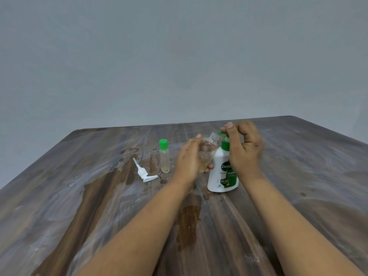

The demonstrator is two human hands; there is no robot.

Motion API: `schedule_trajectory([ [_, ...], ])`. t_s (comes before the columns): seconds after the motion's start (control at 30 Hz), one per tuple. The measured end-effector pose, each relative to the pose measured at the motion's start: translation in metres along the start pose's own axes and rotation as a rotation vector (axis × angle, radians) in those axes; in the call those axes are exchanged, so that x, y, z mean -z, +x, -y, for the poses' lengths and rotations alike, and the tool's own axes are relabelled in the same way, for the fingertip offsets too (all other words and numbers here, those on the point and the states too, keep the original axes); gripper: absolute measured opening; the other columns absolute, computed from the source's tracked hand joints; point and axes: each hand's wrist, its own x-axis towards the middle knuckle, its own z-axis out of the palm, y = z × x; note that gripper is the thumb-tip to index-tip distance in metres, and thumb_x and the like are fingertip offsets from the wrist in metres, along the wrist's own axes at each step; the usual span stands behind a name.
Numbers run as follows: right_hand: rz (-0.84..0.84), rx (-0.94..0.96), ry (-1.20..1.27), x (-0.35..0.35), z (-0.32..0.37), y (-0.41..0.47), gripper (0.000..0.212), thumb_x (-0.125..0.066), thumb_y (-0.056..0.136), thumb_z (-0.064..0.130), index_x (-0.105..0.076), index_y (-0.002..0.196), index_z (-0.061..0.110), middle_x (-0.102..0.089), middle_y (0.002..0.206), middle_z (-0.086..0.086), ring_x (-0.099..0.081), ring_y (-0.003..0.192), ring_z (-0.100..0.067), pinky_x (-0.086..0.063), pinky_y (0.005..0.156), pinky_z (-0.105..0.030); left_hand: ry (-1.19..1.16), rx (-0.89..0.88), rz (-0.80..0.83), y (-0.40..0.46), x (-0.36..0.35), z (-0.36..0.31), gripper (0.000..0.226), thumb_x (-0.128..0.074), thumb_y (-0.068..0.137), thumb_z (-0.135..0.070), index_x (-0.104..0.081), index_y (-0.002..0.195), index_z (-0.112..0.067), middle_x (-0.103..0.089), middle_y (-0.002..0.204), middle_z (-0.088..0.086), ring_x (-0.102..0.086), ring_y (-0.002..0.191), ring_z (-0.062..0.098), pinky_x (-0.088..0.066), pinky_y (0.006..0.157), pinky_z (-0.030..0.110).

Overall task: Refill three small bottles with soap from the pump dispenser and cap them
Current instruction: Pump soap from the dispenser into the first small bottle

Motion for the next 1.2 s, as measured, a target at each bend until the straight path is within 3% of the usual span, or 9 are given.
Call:
schedule_trajectory([
  [0.23,-0.018,0.009,0.025,0.0003,0.0012,0.0001,0.024,-0.052,0.099,0.021,-0.066,0.08,0.023,-0.061,0.079,0.002,-0.057,0.08,-0.004,-0.044,0.072,-0.018,0.046,-0.045,0.005,-0.0002,-0.0005,-0.0008,0.03,-0.041,0.103,-0.032,-0.063,0.087,-0.018,-0.074,0.082,-0.005,-0.057,0.044,0.013,-0.042,0.041,0.017],
  [0.37,-0.024,-0.028,0.06,0.0,0.0036,0.0007,0.026,-0.052,0.099,0.024,-0.065,0.079,0.034,-0.063,0.082,0.004,-0.059,0.083,-0.005,-0.046,0.074,-0.02,0.05,-0.049,0.003,0.0002,0.0002,0.0009,0.028,-0.043,0.103,-0.03,-0.063,0.089,-0.018,-0.072,0.08,-0.007,-0.057,0.045,0.014,-0.043,0.043,0.018],
  [0.67,0.012,-0.012,-0.006,0.0003,0.0009,0.002,0.022,-0.056,0.093,0.017,-0.067,0.074,0.02,-0.055,0.074,0.006,-0.054,0.073,0.001,-0.04,0.067,-0.013,0.049,-0.069,0.024,0.0003,0.0016,0.0022,0.028,-0.041,0.103,-0.03,-0.062,0.089,-0.017,-0.072,0.078,-0.01,-0.058,0.045,0.012,-0.044,0.044,0.02],
  [0.9,-0.002,-0.075,0.12,0.0014,0.0047,0.0019,0.026,-0.051,0.097,0.028,-0.065,0.078,0.036,-0.062,0.085,-0.007,-0.061,0.085,-0.021,-0.049,0.077,-0.037,0.038,-0.055,0.012,0.0001,0.0018,0.0024,0.029,-0.042,0.103,-0.03,-0.063,0.091,-0.015,-0.072,0.078,-0.007,-0.058,0.045,0.013,-0.043,0.042,0.019],
  [1.03,0.022,-0.033,0.027,0.0015,0.0034,0.0014,0.024,-0.054,0.095,0.02,-0.065,0.075,0.026,-0.058,0.077,0.0,-0.055,0.076,-0.002,-0.042,0.071,-0.017,0.04,-0.044,-0.005,-0.0006,-0.0005,0.0008,0.028,-0.041,0.104,-0.03,-0.062,0.089,-0.018,-0.073,0.075,-0.012,-0.057,0.041,0.012,-0.041,0.04,0.016],
  [1.2,0.027,-0.028,0.004,-0.0001,0.0021,0.0031,0.023,-0.056,0.092,0.018,-0.065,0.071,0.022,-0.055,0.074,-0.001,-0.053,0.072,-0.002,-0.039,0.067,-0.014,0.036,-0.048,0.005,-0.0005,-0.0008,-0.0005,0.029,-0.041,0.104,-0.031,-0.061,0.088,-0.019,-0.073,0.074,-0.012,-0.057,0.041,0.011,-0.04,0.039,0.015],
])
